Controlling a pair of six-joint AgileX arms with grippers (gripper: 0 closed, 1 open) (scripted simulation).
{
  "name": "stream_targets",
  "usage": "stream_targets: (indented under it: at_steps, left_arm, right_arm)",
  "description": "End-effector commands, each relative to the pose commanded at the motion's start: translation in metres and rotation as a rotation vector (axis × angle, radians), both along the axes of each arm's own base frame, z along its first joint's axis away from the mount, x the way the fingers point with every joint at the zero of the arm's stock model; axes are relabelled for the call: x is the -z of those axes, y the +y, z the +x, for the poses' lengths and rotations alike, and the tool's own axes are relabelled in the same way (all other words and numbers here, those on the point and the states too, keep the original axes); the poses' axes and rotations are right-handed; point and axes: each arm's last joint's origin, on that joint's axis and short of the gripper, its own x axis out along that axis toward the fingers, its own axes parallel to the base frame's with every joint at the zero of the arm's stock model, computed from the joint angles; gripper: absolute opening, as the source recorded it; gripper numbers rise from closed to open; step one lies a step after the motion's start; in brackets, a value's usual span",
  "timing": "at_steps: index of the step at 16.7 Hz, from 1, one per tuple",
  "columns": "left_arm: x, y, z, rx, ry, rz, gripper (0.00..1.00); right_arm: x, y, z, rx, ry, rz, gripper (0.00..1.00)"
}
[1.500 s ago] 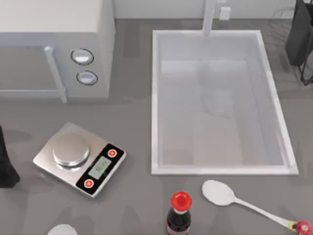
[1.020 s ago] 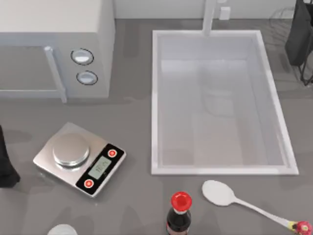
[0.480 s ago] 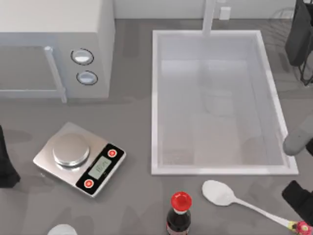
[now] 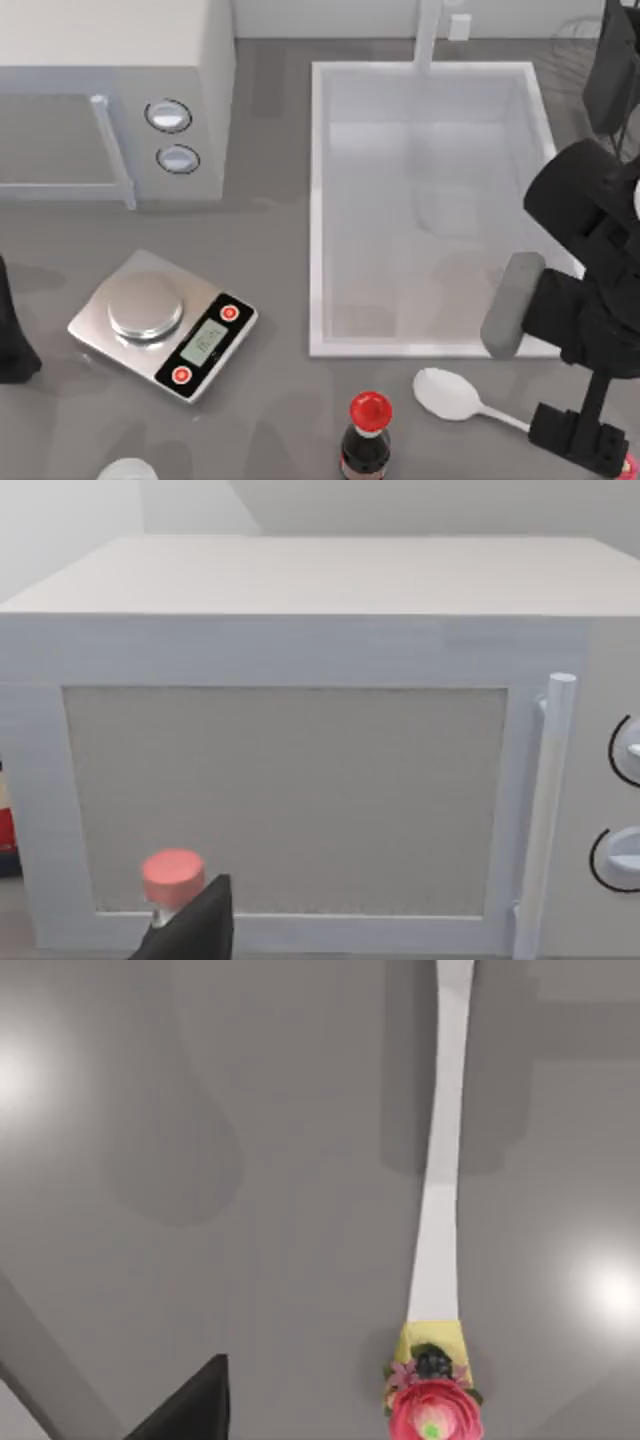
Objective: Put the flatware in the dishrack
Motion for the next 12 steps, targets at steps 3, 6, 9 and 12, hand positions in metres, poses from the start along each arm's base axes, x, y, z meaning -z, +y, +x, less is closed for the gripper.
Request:
stream_targets:
  at_steps: [3,6,9,12]
  left_arm:
    - [0.000,0.000,0.000,0.000,0.000,0.000,1.00]
    - [0.000,0.000,0.000,0.000,0.000,0.000,1.00]
    - [0.000,0.000,0.000,0.000,0.000,0.000,1.00]
    - [0.000,0.000,0.000,0.000,0.000,0.000,1.00]
  right_arm:
    - [0.001,0.002,0.001,-0.011,0.010,-0.006,1.00]
    - [0.001,0.001,0.001,-0.005,0.008,-0.005,1.00]
    - [0.019,0.003,0.003,-0.009,0.012,-0.008,1.00]
    - [0.054,0.005,0.006,-0.010,0.003,-0.002,1.00]
